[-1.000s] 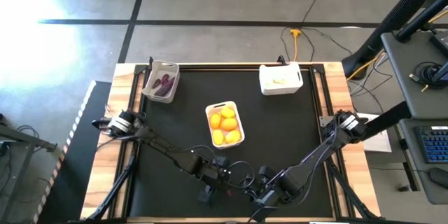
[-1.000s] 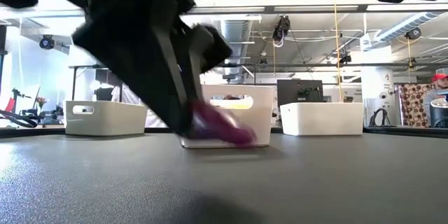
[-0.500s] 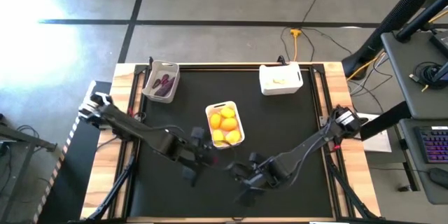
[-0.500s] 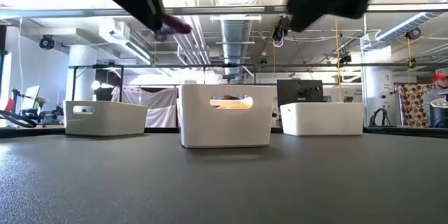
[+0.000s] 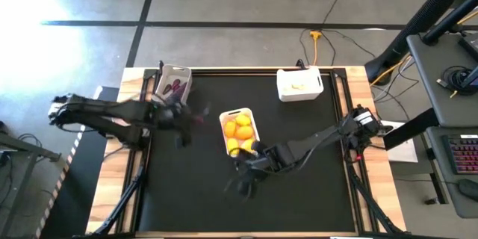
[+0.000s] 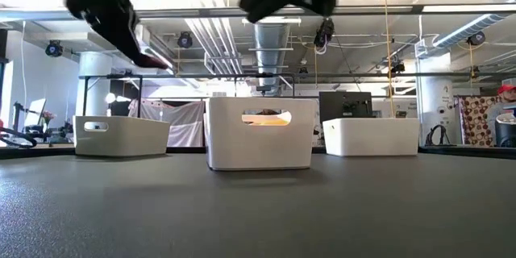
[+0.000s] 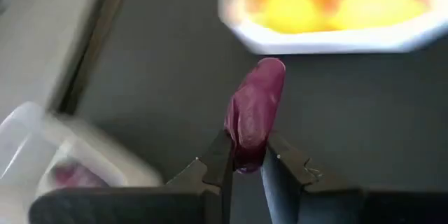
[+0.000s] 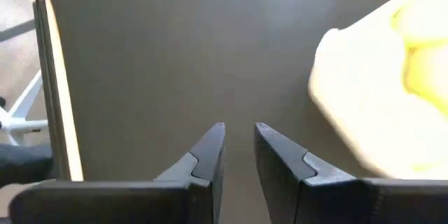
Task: Sort produce into baskets
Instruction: Put the eggplant into the gray bin, then return to Home Position
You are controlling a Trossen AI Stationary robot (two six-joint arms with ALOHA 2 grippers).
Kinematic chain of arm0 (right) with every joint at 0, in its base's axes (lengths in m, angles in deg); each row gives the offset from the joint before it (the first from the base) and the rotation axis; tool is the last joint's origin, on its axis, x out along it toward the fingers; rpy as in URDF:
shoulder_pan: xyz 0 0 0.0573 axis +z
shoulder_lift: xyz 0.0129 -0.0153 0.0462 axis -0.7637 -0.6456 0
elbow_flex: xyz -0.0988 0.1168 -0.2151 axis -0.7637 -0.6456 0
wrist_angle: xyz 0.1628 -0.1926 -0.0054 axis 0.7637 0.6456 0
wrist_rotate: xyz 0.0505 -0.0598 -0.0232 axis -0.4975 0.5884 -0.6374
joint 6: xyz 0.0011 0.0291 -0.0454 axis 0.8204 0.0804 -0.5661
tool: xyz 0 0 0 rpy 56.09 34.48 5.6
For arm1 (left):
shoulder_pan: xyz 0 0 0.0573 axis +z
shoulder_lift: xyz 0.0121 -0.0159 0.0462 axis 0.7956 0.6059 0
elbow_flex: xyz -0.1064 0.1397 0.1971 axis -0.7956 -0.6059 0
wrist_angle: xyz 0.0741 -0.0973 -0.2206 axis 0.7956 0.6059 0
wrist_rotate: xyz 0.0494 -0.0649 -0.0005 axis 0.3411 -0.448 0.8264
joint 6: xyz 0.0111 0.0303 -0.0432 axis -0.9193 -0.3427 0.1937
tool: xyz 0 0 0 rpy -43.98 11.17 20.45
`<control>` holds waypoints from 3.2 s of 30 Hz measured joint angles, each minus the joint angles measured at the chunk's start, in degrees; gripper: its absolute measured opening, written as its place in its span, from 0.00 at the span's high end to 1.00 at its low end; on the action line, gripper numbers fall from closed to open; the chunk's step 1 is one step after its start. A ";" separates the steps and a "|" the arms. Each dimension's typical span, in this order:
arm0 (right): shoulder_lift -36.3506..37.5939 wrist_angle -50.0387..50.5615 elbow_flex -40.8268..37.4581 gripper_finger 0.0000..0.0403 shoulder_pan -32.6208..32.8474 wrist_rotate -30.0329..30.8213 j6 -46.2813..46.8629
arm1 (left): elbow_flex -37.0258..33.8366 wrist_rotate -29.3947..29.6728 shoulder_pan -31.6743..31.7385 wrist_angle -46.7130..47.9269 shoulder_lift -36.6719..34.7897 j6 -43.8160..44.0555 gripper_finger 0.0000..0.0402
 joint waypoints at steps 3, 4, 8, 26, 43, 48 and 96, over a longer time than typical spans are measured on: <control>0.00 -0.01 2.36 0.83 -2.52 0.01 -3.12 | -2.55 0.94 9.45 0.34 -4.73 1.46 0.90; 0.00 -0.09 3.21 0.83 -3.44 0.05 -4.37 | -3.18 0.77 13.15 0.34 -5.72 1.46 0.90; 0.00 -0.03 6.55 0.83 -7.61 0.08 -9.31 | -4.37 0.44 29.79 0.29 -6.73 1.13 0.90; 0.02 5.34 16.29 0.83 -28.54 -0.03 -48.01 | -0.99 -13.99 60.36 -4.03 8.77 1.74 0.90; 0.04 8.14 16.76 0.83 -45.19 -13.00 -57.23 | 10.74 -14.22 62.68 1.55 32.03 2.60 0.89; 0.04 10.66 16.76 0.83 -45.86 -13.60 -57.68 | 12.42 -10.28 62.77 2.05 33.90 2.69 0.80; -0.39 12.02 16.65 0.83 -14.17 -20.01 -15.62 | -18.38 -29.60 12.83 -36.90 -20.43 15.19 0.46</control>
